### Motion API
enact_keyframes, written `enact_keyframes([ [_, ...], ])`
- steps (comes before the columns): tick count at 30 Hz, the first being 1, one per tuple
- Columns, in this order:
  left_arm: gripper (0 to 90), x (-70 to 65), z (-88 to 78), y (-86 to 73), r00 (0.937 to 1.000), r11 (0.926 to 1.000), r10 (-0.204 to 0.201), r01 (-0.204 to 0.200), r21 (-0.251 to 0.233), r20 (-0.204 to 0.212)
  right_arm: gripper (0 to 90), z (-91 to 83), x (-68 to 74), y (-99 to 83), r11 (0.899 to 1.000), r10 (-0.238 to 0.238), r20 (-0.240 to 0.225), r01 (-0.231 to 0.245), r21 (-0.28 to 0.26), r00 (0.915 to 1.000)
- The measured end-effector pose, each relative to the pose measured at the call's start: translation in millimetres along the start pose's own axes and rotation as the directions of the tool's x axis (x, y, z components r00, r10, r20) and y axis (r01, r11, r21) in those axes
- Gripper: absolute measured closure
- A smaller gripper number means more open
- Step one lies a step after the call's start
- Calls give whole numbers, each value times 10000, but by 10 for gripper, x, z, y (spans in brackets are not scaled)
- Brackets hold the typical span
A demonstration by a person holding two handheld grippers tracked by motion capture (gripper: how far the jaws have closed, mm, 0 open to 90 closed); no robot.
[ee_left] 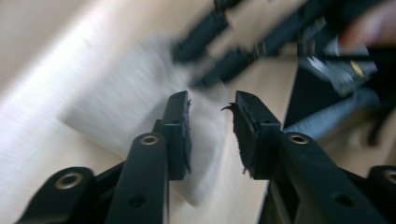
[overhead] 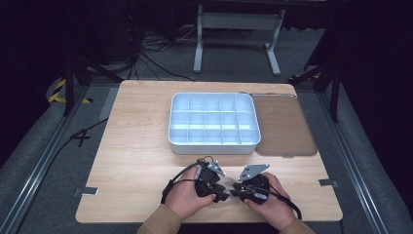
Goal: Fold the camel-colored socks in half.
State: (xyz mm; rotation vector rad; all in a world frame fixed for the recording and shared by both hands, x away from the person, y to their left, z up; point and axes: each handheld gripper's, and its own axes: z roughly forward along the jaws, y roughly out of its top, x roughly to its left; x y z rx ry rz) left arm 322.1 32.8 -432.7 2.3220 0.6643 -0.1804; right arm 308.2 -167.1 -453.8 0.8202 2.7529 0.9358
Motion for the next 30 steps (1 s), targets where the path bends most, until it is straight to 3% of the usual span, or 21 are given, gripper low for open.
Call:
enact_keyframes([
  [1,692,12,-9,8,9996,9987,4,-17,-504,-273,736,3,3,-7,10000,13,-37,-13,-49,10000],
  [3,703,36,-6,18,9954,9968,102,-176,-775,-956,737,8,8,-27,9999,-70,-19,69,-132,10000],
  [4,722,36,-6,18,9954,9968,102,-176,-775,-956,737,8,8,-27,9999,-70,-19,69,-132,10000],
  [5,722,59,21,17,9901,9974,252,-343,-641,-1384,737,7,12,-36,9998,-76,-1,76,-174,10000],
  [8,752,99,96,7,9821,9996,228,-250,-94,-1868,735,2,22,-60,9993,-190,73,192,-321,9998],
  [11,790,134,173,-18,9802,9998,96,-59,195,-1977,735,-13,48,-77,9983,-406,228,415,-418,9989],
  [14,825,164,173,-28,9804,9989,-354,406,227,-1940,759,-45,85,-77,9976,-609,401,621,-297,9973],
  [19,841,174,173,-40,9800,9978,-543,607,275,-1916,794,-52,76,-105,9992,-383,533,388,-89,9978],
  [25,829,169,136,-41,9799,9991,-390,414,82,-1956,822,-37,57,-109,9996,-286,515,290,-76,9983],
  [30,816,96,39,-41,9852,9997,-244,254,38,-1699,820,-39,45,-124,9998,-100,429,108,-174,9990],
])
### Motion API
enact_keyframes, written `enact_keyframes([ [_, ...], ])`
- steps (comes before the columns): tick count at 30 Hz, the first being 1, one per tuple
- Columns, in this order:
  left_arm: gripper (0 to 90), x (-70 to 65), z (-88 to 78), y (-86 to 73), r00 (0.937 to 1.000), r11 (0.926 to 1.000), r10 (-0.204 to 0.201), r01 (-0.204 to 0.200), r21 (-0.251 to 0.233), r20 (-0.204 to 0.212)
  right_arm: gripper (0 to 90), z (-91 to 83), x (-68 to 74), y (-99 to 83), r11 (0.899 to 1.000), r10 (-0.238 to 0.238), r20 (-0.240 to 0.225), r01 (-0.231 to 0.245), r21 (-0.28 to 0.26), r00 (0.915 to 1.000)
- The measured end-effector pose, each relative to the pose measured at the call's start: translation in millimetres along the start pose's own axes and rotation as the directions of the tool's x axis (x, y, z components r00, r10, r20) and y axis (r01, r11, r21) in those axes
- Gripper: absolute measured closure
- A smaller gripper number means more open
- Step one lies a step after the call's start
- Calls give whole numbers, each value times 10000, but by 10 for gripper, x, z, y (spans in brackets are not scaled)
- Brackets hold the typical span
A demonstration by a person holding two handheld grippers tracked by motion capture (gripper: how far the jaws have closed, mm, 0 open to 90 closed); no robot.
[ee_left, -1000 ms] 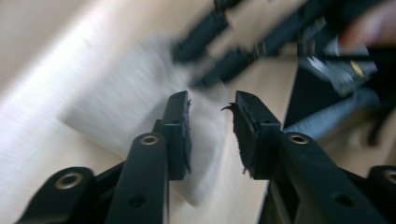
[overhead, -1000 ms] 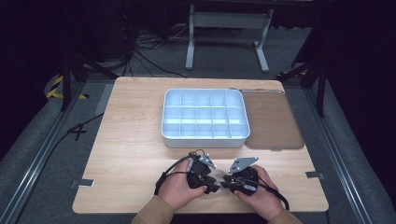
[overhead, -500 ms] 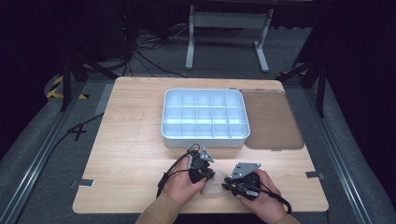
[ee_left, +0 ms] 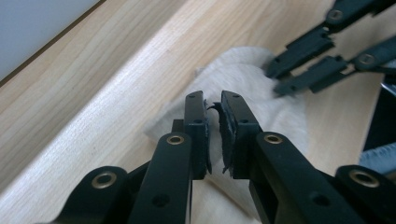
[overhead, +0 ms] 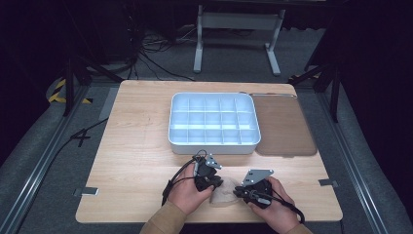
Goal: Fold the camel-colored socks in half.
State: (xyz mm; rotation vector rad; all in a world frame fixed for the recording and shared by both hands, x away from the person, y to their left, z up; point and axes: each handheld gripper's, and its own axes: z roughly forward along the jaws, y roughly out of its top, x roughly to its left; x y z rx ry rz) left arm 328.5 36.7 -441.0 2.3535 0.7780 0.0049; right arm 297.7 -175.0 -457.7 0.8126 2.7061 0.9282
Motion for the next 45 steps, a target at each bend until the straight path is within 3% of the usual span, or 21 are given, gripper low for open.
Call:
enact_keyframes([
  [6,840,-147,-107,-82,9988,9989,184,-204,427,460,804,-7,-11,5,9997,227,-113,-227,-11,9997],
  [8,839,-185,-71,-114,9961,9935,366,-449,1045,803,805,-6,-13,6,9998,191,-113,-191,-3,9998],
  [11,842,-174,23,-171,9951,9864,480,-608,1524,860,803,-5,-18,6,9999,171,-135,-171,2,9998],
  [16,850,-143,26,-193,9944,9880,299,-449,1475,1018,779,-4,-51,-8,9997,231,-40,-231,-127,9997],
  [18,851,-136,27,-196,9936,9882,342,-497,1448,1075,779,0,-72,-18,9991,375,-135,-378,-198,9992],
  [24,826,-135,-13,-178,9933,9876,447,-600,1452,1063,761,-5,-63,-9,9996,237,-31,-238,-182,9997],
  [39,729,-6,-232,-172,9987,9970,67,-106,768,507,736,-151,-54,40,9946,426,188,-406,-951,9989],
  [45,725,71,-254,-187,9997,9971,-217,227,732,-140,731,-147,-23,67,9904,610,24,-602,-1245,9981],
])
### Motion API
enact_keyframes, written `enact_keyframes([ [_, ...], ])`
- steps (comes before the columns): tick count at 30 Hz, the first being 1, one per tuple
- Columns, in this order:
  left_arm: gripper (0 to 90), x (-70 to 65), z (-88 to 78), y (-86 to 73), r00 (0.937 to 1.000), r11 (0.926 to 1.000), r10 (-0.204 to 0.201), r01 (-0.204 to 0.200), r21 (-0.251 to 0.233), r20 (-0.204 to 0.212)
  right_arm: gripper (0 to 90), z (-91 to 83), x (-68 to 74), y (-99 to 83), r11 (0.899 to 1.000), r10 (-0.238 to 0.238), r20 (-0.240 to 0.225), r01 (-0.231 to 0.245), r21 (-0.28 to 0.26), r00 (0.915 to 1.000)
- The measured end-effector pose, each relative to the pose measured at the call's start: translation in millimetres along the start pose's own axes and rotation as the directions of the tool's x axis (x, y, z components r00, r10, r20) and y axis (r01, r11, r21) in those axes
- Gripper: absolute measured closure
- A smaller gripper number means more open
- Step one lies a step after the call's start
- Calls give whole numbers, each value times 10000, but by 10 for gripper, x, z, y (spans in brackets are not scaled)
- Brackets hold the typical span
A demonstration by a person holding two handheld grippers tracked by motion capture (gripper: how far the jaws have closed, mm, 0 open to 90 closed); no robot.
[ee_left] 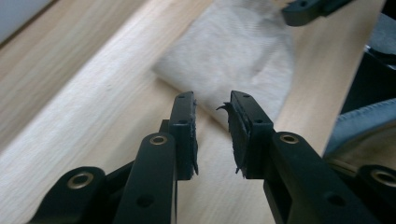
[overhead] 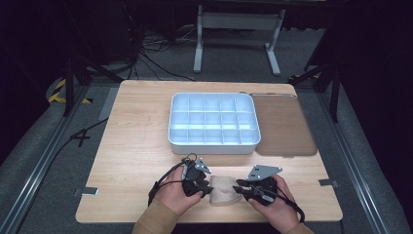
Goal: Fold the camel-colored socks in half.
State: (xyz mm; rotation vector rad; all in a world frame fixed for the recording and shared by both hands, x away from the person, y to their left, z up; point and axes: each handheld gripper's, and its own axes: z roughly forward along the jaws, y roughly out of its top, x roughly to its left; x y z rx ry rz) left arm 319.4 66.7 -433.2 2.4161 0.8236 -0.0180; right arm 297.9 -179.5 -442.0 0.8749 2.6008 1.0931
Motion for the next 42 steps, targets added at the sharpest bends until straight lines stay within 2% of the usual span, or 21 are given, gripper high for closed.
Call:
enact_keyframes([
  [7,747,60,15,-25,9990,9995,-320,319,-52,-324,770,68,34,45,9986,489,-332,-496,-207,9983],
  [13,765,75,105,-39,9989,9989,-261,276,368,-393,821,156,20,82,9953,917,-759,-938,-242,9929],
  [17,772,73,134,-47,9985,9981,-338,359,496,-421,845,244,29,60,9972,722,-472,-711,232,9963],
  [20,772,76,160,-46,9988,9982,-209,234,557,-447,846,304,29,30,9978,543,-311,-530,386,9980],
  [27,784,48,221,-29,9991,9977,-20,48,677,-421,856,319,31,24,9989,258,-251,-248,391,9994],
  [37,803,2,258,-1,9993,9983,261,-248,532,-251,856,317,50,23,9992,100,-160,-94,380,9998],
  [42,804,-29,230,18,9991,9990,425,-425,157,-12,852,315,61,26,9992,-18,-124,23,388,9999],
])
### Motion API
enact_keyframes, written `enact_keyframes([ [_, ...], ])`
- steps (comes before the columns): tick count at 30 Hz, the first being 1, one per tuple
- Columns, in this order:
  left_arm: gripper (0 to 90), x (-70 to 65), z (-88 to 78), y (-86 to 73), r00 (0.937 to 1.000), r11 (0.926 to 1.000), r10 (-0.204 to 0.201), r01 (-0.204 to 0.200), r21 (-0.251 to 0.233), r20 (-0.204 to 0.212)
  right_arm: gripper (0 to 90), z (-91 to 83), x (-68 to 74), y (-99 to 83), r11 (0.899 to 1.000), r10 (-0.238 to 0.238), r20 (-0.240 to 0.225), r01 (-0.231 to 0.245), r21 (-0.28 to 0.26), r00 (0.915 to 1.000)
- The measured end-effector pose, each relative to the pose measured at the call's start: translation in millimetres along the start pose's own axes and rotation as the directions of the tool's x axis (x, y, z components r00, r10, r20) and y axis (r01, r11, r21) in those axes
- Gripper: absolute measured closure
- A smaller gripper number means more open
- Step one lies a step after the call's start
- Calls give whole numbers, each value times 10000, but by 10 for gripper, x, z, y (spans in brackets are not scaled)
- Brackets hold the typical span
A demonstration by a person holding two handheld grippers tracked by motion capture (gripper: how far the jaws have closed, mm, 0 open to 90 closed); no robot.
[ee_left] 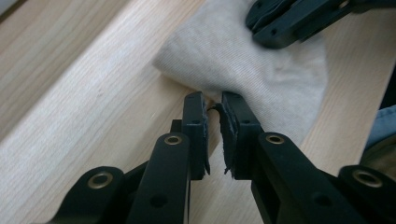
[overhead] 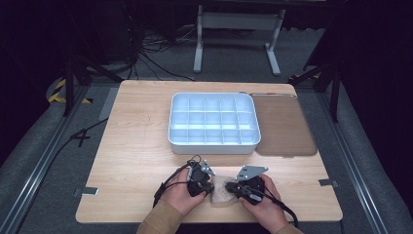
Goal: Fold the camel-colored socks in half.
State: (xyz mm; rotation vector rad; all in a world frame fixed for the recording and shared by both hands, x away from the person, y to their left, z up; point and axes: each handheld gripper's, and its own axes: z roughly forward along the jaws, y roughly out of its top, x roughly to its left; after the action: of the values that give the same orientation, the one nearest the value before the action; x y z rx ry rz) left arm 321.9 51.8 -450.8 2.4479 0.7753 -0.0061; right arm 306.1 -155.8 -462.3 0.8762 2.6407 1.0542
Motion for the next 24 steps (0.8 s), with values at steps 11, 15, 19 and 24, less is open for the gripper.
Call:
enact_keyframes([
  [11,869,-182,-5,92,9968,9946,659,-619,-838,454,848,17,68,20,9999,-143,-67,144,26,9999],
  [15,871,-182,-15,88,9968,9943,667,-628,-860,431,846,12,70,19,9999,-126,-75,126,34,9999],
  [19,862,-175,-35,78,9975,9951,563,-527,-834,419,815,-32,43,22,10000,-40,-179,39,-35,9998],
  [24,860,-158,-33,70,9977,9952,568,-537,-817,365,807,-248,-57,30,9979,310,-244,-324,-570,9992],
])
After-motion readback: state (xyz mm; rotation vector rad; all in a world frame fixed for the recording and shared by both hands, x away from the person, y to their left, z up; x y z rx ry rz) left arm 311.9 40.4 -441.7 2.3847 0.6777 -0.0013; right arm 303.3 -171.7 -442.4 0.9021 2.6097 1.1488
